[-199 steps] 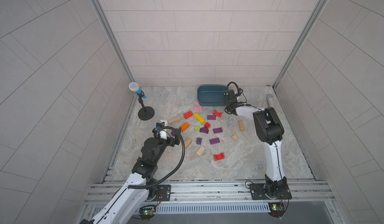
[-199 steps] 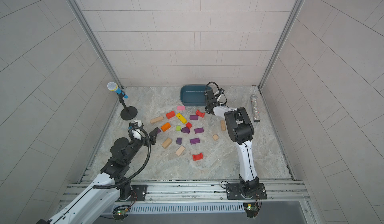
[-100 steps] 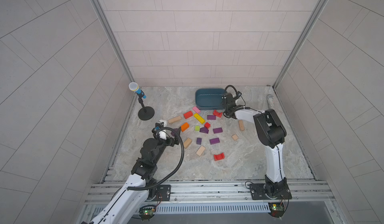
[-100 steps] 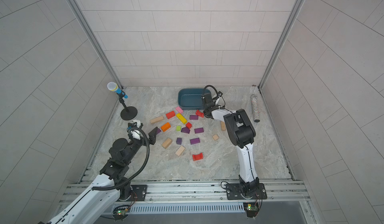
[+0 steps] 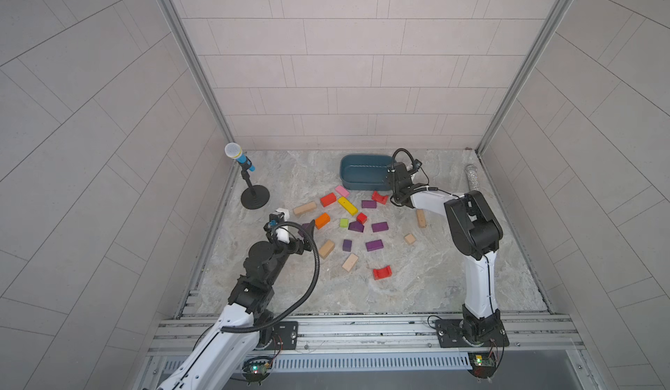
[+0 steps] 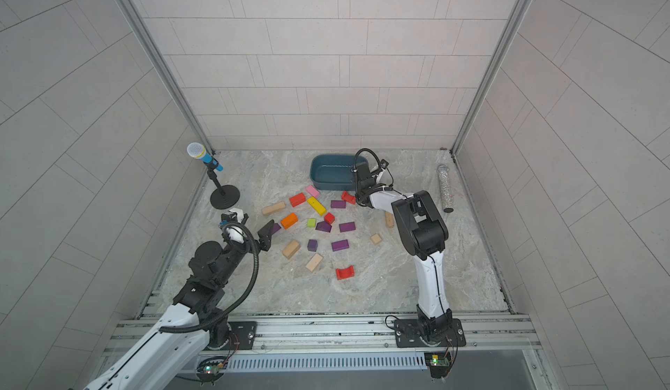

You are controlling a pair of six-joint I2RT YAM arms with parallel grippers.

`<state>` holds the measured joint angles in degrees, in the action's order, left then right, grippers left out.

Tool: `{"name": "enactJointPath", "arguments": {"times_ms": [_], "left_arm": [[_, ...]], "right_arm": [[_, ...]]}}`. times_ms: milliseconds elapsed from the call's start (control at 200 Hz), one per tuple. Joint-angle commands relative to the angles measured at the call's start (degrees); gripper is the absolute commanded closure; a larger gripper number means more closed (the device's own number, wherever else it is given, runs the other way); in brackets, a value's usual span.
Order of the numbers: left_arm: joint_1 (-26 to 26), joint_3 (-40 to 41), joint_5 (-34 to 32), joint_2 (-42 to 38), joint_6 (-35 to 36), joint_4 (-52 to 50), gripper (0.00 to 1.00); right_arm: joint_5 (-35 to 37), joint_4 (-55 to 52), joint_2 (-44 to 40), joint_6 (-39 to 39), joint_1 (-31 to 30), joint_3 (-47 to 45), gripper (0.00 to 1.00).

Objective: Pick purple bricks into the storage bin
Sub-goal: Place the storage box at the center of the board, then pick up the building block from the center of the board.

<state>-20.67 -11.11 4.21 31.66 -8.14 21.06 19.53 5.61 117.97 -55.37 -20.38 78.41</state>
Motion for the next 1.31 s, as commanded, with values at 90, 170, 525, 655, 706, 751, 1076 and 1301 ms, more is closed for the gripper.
{"name": "enactJointPath", "arguments": {"times_ms": [90, 170, 525, 655, 706, 751, 1076, 1301], "left_arm": [[-0.16, -0.10, -0.49, -0.04, -0.38, 0.87, 0.00], [-0.16, 0.15, 0.05, 0.57, -0.66, 1.48, 0.00], [-0.16, 5.49, -2.47, -10.10, -4.07, -4.78, 0.00], [-0.18, 5.39, -10.76, -21.26, -3.78, -15.62, 0.00], [-0.18, 5.47, -12.72, -25.28, -3.63, -18.53, 0.00], [-0.21, 5.76, -13.71, -28.52, -3.54, -20.20, 0.00], [-0.16, 6.66, -10.92, -25.02, -3.91, -16.58, 0.00], [-0.21, 9.41, -2.45, -30.08, -7.61, -19.92, 0.01]], "right_arm": [[-0.21, 2.38, -13.32, 18.71, -0.45, -1.30, 0.06], [-9.94, 2.82, -17.99, 31.60, -0.32, -2.12, 0.04], [-42.29, -19.51, -18.97, 63.01, -10.09, 3.23, 0.04], [-45.76, -23.84, -12.17, 70.29, -15.13, 8.19, 0.05], [-46.41, -25.25, -9.26, 72.01, -16.59, 10.75, 0.06], [-47.29, -27.35, -6.71, 74.29, -17.86, 13.42, 0.06], [-39.67, -27.15, 3.39, 93.82, -27.64, 19.85, 0.09], [-41.84, -16.64, 4.31, 98.14, -28.48, 16.08, 0.09]]}}
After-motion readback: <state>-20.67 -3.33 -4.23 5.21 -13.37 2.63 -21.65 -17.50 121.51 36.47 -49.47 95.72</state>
